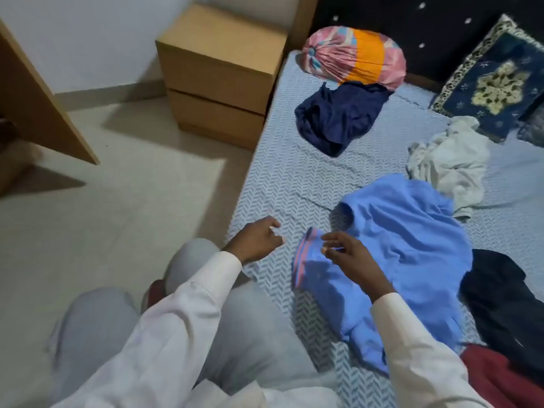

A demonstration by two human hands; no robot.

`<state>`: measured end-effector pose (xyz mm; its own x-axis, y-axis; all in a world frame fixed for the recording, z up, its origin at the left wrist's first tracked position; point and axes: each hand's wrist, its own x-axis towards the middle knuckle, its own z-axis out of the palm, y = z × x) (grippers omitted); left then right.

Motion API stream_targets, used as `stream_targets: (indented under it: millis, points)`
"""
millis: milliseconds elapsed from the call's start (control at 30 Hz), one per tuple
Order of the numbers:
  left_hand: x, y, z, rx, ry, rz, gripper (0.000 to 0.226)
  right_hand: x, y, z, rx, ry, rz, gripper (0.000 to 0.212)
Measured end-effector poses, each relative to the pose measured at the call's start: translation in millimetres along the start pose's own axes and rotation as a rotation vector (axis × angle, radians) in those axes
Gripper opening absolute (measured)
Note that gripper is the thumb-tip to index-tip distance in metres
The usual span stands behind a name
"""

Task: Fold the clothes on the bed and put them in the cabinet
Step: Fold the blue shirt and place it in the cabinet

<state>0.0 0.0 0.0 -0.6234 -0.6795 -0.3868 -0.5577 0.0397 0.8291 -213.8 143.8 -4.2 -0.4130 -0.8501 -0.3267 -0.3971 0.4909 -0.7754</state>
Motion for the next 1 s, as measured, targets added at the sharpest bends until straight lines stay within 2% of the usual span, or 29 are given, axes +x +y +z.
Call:
stream_targets:
  millis: [133, 233, 300, 367, 433, 467, 533, 567, 633, 700, 767, 833, 933, 1000]
  points:
    - [2.0, 17.7, 61.1, 0.451, -0.124, -0.039, 0.072, -31.4, 45.6, -48.6, -0.011, 0.061, 0.039, 0.024]
    - [-1.5, 22.3, 103.7, 0.761, -0.030, -0.022, 0.096, -51.7, 79.6, -76.2, 0.031, 0.128, 0.110, 0.023]
    - [-4.8, 21.6, 123.5, 0.747, 0.009, -0.082, 0.106, -64.8, 94.5, -83.5, 0.045, 0.194, 0.151, 0.021]
    - [-3.0, 22.8, 134.8, 0.656, 0.066, -0.163, 0.104, -73.8, 100.7, -79.8, 0.050, 0.209, 0.187, 0.022]
    - [1.5, 21.9, 138.3, 0.532, 0.052, -0.205, 0.076, -81.8, 91.8, -64.1, 0.068, 0.129, 0.201, 0.032]
    - [5.4, 17.7, 137.7, 0.443, 0.018, -0.202, 0.056, -84.4, 85.4, -53.3, 0.026, 0.075, 0.187, 0.043]
    - [9.7, 11.3, 132.4, 0.226, -0.012, -0.117, 0.023, -86.1, 75.3, -28.8, -0.220, -0.027, 0.133, 0.077]
    - [9.5, 12.4, 127.5, 0.074, 0.003, -0.071, 0.016, -84.5, 72.2, -16.0, -0.362, -0.056, 0.108, 0.092]
    - [0.6, 25.6, 114.9, -0.299, 0.047, -0.016, 0.020, -79.7, 65.5, 7.3, -0.553, -0.038, 0.082, 0.105]
    - [-9.8, 37.6, 97.9, -0.625, 0.054, -0.041, 0.022, -72.5, 56.8, 26.3, -0.597, 0.021, 0.060, 0.100]
    - [-14.7, 34.7, 79.4, -0.851, 0.085, -0.062, 0.024, -66.6, 51.6, 36.9, -0.609, 0.099, 0.000, 0.097]
    - [-17.9, 23.9, 52.6, -1.108, 0.153, -0.094, 0.024, -63.2, 54.5, 38.4, -0.668, 0.146, -0.055, 0.104]
    - [-16.9, 6.2, 6.7, -1.377, 0.296, -0.100, 0.021, -70.9, 68.2, 33.6, -0.638, 0.121, -0.084, 0.116]
    - [-13.2, -2.2, -12.1, -1.463, 0.331, -0.021, 0.026, -78.8, 80.5, 26.5, -0.562, 0.120, -0.156, 0.113]
